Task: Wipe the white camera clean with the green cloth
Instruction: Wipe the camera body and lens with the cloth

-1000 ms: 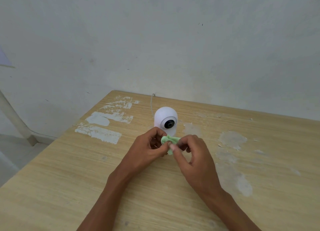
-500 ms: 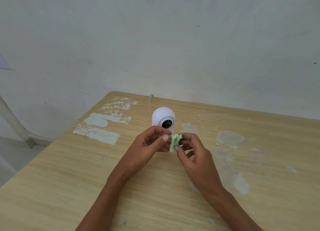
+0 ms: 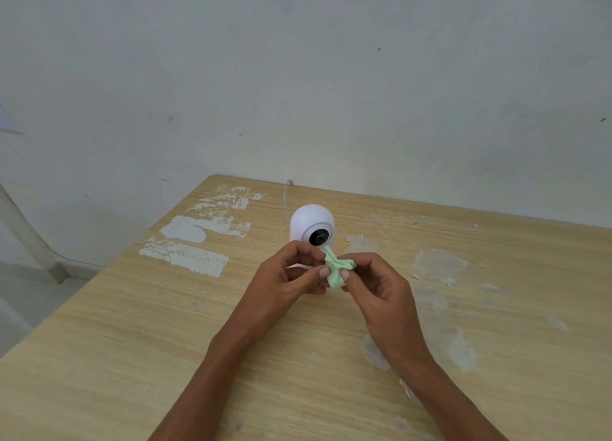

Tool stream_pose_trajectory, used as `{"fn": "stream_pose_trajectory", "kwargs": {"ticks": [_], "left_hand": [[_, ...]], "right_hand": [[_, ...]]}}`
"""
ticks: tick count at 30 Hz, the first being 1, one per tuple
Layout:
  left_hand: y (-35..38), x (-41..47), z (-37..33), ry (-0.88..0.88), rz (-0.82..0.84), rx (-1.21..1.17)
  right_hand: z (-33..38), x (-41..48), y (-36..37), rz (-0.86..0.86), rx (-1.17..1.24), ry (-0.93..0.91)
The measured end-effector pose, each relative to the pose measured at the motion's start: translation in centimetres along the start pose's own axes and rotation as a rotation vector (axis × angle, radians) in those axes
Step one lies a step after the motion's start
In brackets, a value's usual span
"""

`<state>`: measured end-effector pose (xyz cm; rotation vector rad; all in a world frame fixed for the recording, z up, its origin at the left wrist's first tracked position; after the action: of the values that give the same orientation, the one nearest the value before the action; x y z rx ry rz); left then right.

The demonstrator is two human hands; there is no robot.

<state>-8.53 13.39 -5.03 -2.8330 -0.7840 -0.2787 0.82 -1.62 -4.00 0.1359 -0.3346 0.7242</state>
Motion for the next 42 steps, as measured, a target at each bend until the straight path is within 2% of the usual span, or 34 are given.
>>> {"fn": "stream_pose_trajectory", "kwargs": {"ticks": [5, 10, 15, 21, 23, 27, 29, 31, 34, 38, 42], "left_hand": [[0.0, -0.1, 0.1, 0.039, 0.001, 0.091], [0.2, -0.2, 0.1, 0.043, 0.018, 0.188], [-0.2, -0.2, -0.3, 0.073, -0.009, 0.172], [-0.5, -0.4, -1.2, 0.12, -0.079, 0.161], [-1.1, -0.5, -1.5, 0.15, -0.153, 0.199], [-2.9, -0.5, -1.3, 0.171, -0.41, 0.401], [-3.1, 0.0, -0.3, 0.089, -0.372, 0.406], [-2.5, 0.6, 0.6, 0.024, -0.249, 0.393], [-1.8, 1.2, 1.0, 0.042, -0.127, 0.347], [-2.3, 1.3, 1.0, 0.047, -0.169, 0.338], [-2.4, 1.4, 1.1, 0.049, -0.183, 0.324]], "right_hand": [[-0.1, -0.1, 0.8, 0.089, 0.046, 0.059], [-0.4, 0.0, 0.5, 0.03, 0.023, 0.062], [-0.4, 0.1, 0.5, 0.054, 0.056, 0.074], [-0.3, 0.6, 0.6, -0.006, 0.064, 0.061], [-0.1, 1.0, 0.4, -0.067, 0.04, 0.038], [-0.2, 2.2, -0.2, -0.2, -0.024, 0.025], [-0.2, 2.8, 0.0, -0.214, -0.034, 0.027], [-0.2, 3.1, 0.6, -0.208, -0.047, 0.014], [-0.2, 3.4, 1.4, -0.2, -0.084, -0.015], [-0.2, 3.4, 1.9, -0.22, -0.14, -0.045], [1.3, 3.6, 2.6, -0.208, -0.283, -0.231]]}}
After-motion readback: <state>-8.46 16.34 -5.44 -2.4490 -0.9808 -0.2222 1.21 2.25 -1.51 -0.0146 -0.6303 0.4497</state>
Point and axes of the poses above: each hand's wrist, its own x-axis towards the middle knuckle, its own y-axis out of the palm, z = x × y, the point moved 5 cm from there along x, towards the middle knuckle, and after that the axes turned 7 degrees about x, right-handed, at the moved point
